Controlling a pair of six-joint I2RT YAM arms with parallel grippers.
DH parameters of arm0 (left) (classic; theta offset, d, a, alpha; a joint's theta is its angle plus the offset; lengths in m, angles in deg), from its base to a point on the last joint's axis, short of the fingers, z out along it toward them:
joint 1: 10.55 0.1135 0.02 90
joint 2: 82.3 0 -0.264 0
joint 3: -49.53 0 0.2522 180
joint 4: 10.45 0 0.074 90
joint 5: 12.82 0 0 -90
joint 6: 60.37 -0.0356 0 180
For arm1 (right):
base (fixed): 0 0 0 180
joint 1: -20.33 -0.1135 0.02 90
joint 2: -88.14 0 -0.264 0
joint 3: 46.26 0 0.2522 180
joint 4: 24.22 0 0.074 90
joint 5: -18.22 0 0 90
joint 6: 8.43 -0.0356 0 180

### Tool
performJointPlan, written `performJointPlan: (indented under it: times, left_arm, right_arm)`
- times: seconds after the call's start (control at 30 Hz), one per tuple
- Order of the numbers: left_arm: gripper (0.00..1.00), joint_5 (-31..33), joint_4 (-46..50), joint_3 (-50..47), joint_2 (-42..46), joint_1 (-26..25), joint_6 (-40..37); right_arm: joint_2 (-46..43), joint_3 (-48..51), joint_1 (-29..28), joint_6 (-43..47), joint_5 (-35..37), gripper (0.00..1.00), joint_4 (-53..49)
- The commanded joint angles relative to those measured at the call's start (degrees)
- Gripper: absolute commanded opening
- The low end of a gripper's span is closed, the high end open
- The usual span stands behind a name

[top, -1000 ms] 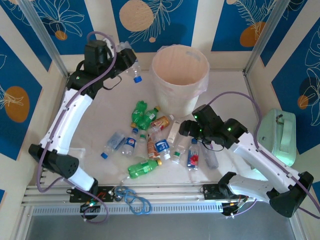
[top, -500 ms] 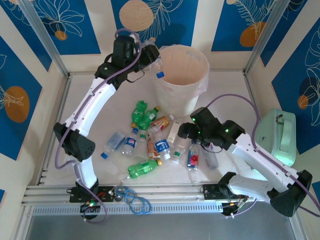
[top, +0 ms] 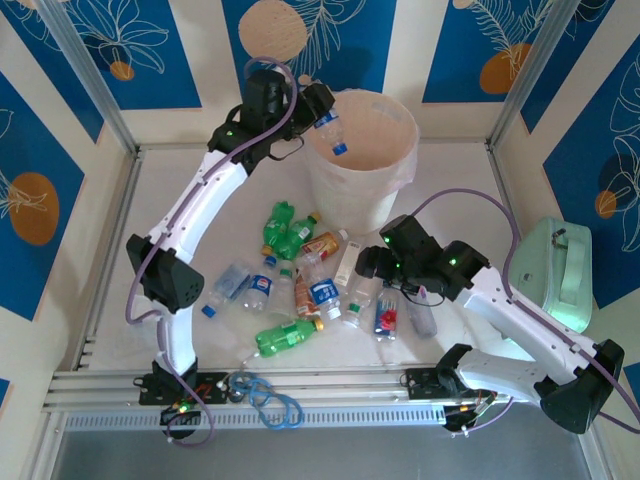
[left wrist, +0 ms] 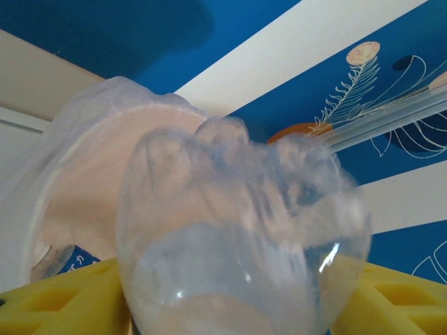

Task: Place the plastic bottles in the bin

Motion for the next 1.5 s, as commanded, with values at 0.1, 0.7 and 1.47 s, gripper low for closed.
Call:
performJointPlan:
  times: [0.1,0.7,1.47]
  left_arm:
    - [0.74,0.6,-0.9,1.8,-0.1,-0.9,-0.2]
    - [0.72,5.4,13.0,-11.5,17.7,-1.0,-19.6]
    - [0.69,6.2,9.5,-63.5,50.8,0.5,-7.8]
  right_arm:
    - [-0.3,0.1,-0.4,-0.4,-1.0,0.8,-0.2]
    - [3.3,-4.6,-1.1,6.4,1.0,0.8,-4.4]
    - [38.5,-24.1,-16.1,15.2,2.2,0.81,-5.5]
